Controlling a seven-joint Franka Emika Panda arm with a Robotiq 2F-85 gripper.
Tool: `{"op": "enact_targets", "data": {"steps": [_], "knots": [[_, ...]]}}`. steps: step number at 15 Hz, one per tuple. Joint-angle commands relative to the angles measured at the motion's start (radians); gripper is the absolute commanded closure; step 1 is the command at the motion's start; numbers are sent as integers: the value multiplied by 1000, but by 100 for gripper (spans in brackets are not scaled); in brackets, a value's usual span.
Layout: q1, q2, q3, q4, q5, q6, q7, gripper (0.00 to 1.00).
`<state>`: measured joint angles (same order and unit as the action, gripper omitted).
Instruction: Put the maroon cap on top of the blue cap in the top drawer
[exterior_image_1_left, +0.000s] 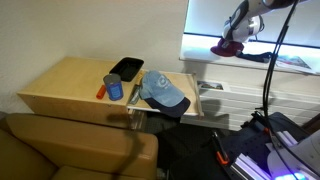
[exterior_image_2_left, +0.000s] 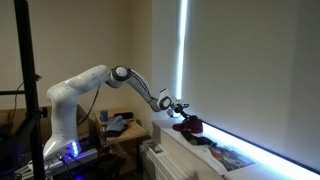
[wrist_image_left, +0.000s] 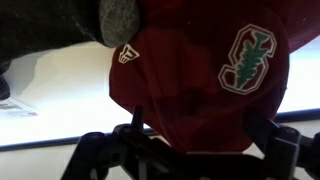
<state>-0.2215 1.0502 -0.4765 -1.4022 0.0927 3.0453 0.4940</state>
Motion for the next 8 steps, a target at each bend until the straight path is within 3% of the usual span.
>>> {"op": "enact_targets", "data": {"steps": [1,4,5,8], "knots": [[56,145,-137,123,72,38,69,0],[86,228,-233,178,132,8,142,0],[72,159,-171,113,101,22,96,0],[84,208,-216,148,115,22,136,0]]}}
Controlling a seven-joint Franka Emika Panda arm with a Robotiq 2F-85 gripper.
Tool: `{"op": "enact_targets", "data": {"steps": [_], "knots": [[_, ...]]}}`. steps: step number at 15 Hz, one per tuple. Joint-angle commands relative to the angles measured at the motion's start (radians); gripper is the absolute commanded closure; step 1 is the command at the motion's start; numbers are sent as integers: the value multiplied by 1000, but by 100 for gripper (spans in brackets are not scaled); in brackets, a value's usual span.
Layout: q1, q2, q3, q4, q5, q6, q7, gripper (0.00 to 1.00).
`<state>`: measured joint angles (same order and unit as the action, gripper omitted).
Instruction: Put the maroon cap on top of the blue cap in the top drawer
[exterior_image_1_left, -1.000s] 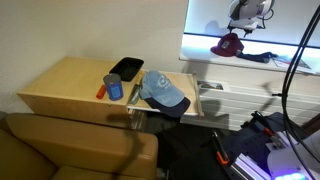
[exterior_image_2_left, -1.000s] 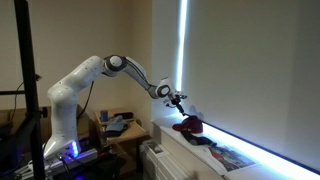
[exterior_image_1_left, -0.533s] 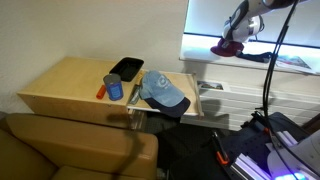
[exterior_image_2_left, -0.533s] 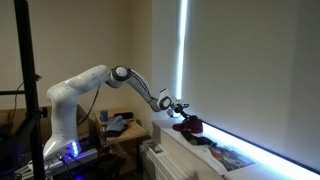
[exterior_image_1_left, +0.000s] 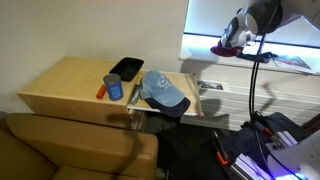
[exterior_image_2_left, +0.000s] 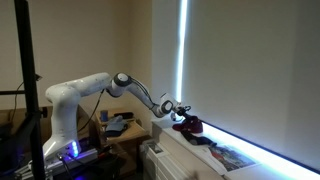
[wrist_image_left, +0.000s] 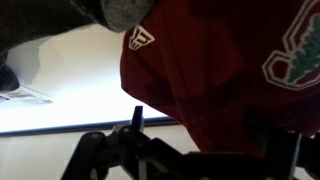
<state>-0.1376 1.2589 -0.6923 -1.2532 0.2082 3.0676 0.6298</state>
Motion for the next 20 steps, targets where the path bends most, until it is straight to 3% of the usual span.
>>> {"op": "enact_targets", "data": {"steps": [1,2,3,13,15,18,20], "knots": [[0,4,-3,5,1,0,1,0],[-7,-1,10,5,4,-5,-1,25],[-9,-7,17,2,6,-15,-1,26],[-4,-11,30,14,36,-65,103,96],[-6,-23,34,15,54,-82,142,100],[-51,-119,104,15,99,-135,145,99],[-142,-225,213,23,109,-149,32,99]]}}
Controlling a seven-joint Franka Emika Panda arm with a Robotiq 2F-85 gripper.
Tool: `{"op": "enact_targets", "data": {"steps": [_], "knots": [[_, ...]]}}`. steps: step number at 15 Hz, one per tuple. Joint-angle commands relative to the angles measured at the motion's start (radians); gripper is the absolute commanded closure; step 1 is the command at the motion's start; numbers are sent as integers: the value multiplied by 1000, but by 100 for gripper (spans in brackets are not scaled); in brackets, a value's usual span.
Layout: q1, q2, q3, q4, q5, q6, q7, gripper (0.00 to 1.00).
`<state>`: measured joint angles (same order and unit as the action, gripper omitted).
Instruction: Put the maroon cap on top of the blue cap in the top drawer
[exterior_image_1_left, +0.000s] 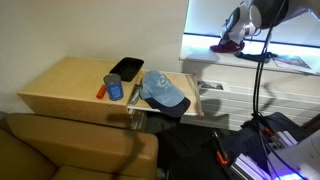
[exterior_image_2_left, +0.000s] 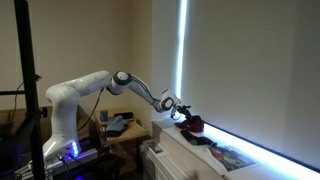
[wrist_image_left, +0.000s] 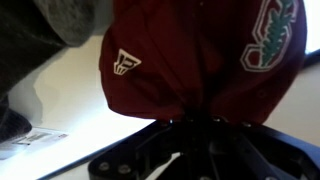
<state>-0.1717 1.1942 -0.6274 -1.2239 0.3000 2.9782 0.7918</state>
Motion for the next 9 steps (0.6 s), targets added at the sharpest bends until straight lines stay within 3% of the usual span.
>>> {"op": "enact_targets", "data": {"steps": [1,3,9], "knots": [[-138,-203,190,-4,22,-76,-167,99],[-242,-330,343,-17,2,-171,-321,99],[-533,-640,650,-98,72,-492,-749,99]]}}
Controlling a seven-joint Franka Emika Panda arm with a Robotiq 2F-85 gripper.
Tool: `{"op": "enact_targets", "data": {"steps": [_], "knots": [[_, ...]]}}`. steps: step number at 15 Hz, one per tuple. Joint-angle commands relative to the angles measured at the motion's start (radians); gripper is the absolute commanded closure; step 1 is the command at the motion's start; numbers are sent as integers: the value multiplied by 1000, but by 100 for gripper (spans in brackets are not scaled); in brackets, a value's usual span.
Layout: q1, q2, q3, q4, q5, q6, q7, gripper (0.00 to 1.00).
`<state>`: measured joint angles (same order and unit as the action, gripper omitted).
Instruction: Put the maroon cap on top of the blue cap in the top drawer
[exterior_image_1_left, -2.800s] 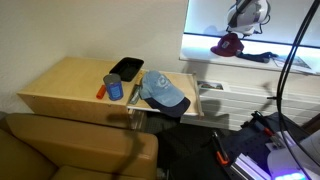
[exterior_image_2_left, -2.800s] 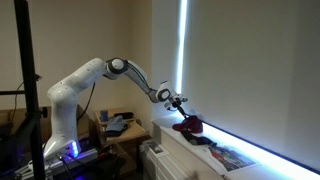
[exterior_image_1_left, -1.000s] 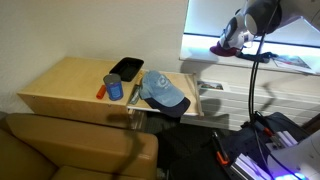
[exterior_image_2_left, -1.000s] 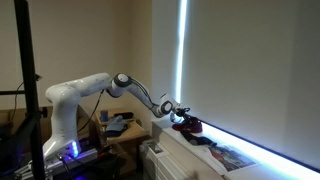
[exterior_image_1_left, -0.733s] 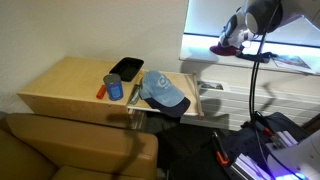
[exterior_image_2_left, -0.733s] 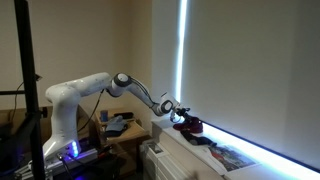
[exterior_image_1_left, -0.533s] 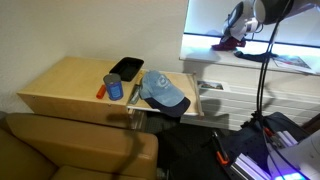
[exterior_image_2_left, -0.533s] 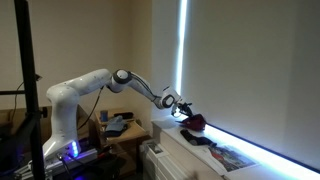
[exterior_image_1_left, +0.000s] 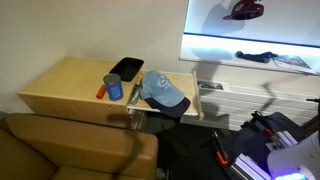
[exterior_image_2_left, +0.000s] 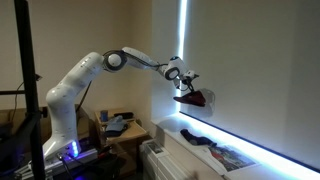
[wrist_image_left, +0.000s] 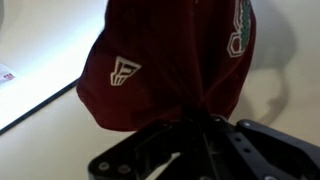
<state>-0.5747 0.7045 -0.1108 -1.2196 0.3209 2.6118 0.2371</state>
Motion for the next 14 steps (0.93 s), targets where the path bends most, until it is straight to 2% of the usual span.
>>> {"op": "enact_targets", "data": {"steps": [1,3,6,10,11,12,14], "knots": [[-183,-189,175,-117,76,-181,-264,99],[-286,-255,249,-154,140,-278,-406,99],[-374,-377,292,-300,299,-386,-627,99],[-460,-528,297,-481,463,-611,-868,99],[-472,-562,290,-517,483,-683,-908,99],[-392,-600,178,-549,522,-773,-957,99],[-351,-627,108,-574,516,-935,-1001,99]]}}
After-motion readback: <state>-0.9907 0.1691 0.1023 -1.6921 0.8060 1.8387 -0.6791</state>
